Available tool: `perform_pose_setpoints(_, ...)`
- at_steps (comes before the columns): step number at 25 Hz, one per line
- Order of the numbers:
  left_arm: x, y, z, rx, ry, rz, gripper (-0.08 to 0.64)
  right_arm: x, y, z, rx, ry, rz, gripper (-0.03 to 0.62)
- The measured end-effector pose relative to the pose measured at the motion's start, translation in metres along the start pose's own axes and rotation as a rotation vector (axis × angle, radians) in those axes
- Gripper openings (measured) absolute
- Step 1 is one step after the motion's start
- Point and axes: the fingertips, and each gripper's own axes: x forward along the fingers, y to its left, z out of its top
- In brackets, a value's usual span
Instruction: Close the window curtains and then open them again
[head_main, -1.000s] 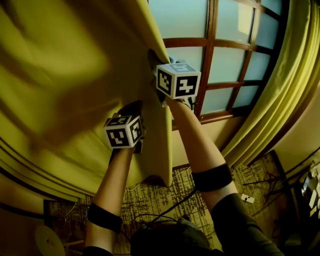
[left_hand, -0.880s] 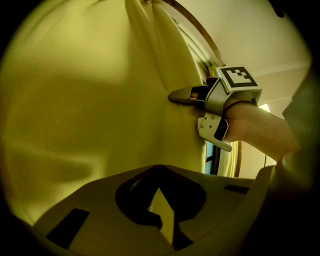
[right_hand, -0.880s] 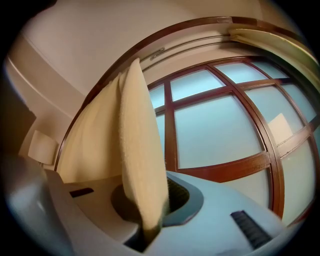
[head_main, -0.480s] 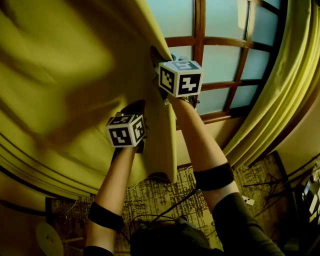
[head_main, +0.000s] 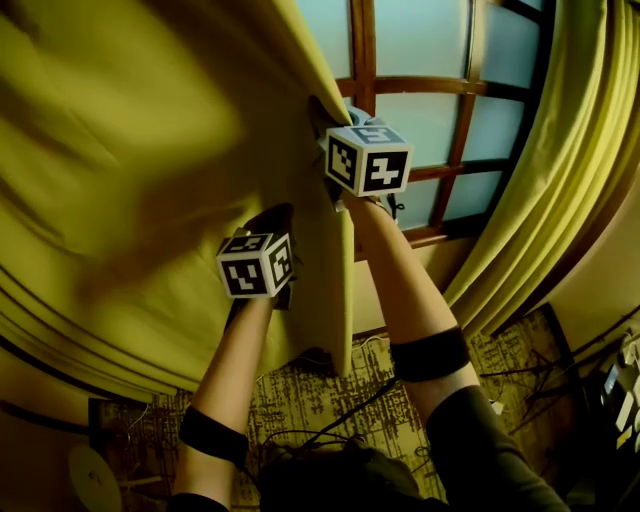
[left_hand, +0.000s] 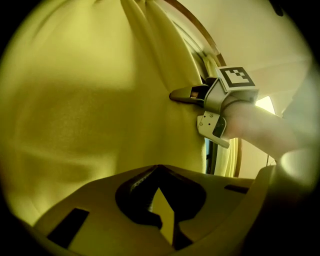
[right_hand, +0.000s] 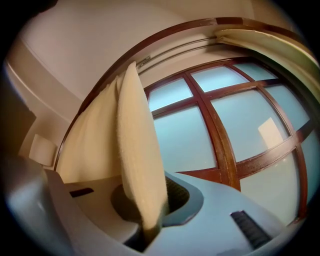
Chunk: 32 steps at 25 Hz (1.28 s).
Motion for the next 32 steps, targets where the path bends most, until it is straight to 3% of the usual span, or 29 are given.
perform_pose_setpoints(16,0.049,-0.089,-0.009,-0.002,0.015,-0.082,0.000,-0.083,-0.127,0.021,0.001,-0.027,-0.161,0.025)
perform_pose_setpoints(22,0.043,-0.097,-0.013,-0.002,0.018,-0.081,0.000,-0.087,-0.122,0.020,-0.013,-0.016,-0.158,0.026)
perform_pose_setpoints(32,0.002,-0.067,-0.029,0.009,0.039,-0.031,0.000,-0.076,-0.072,-0.001,0.010,0.009,-0.090,0.029)
